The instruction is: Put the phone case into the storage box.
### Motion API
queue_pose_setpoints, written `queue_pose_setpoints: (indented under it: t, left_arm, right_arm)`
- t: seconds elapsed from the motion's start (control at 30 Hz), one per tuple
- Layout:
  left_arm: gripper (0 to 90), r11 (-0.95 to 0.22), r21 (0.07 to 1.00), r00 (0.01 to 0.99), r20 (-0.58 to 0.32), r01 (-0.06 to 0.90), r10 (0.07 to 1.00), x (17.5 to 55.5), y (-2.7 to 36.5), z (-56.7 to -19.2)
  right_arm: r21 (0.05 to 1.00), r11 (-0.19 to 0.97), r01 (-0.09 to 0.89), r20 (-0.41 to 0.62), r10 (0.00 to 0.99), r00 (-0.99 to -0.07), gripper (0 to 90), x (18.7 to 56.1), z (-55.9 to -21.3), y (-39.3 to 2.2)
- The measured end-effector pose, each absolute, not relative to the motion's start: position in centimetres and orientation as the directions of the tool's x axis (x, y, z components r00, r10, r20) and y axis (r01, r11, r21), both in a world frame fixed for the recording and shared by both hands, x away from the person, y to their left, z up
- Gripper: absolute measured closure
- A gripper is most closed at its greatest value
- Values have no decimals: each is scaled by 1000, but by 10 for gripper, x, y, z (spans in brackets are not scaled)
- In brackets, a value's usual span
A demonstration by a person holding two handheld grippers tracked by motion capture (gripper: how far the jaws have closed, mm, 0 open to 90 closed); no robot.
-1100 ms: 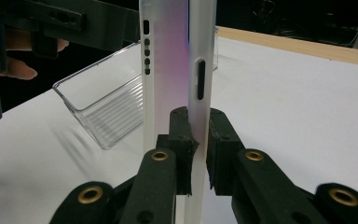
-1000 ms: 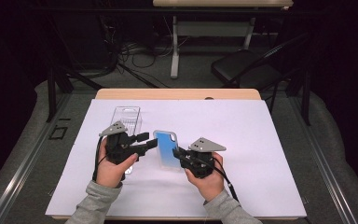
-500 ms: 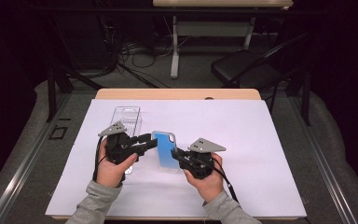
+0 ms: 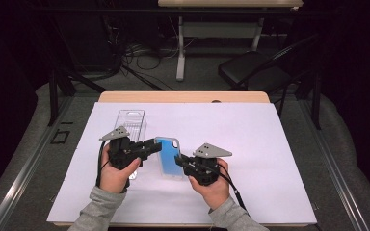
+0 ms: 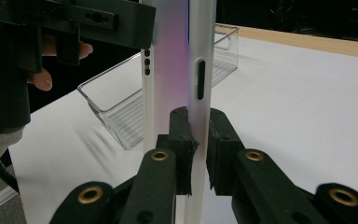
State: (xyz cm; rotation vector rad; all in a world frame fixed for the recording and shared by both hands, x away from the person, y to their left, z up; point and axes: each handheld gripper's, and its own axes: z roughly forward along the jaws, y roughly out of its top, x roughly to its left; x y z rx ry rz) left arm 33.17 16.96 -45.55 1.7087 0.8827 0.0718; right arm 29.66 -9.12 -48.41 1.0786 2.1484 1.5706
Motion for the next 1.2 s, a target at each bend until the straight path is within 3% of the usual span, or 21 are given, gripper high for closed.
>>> queue_pose_setpoints:
  t: [1.2]
  left_arm:
    - [801,-48,851,702,-398,523,590,331,174,-456]
  right_arm:
    - [903,127,411,219,686,-694,821,297,-485,-91]
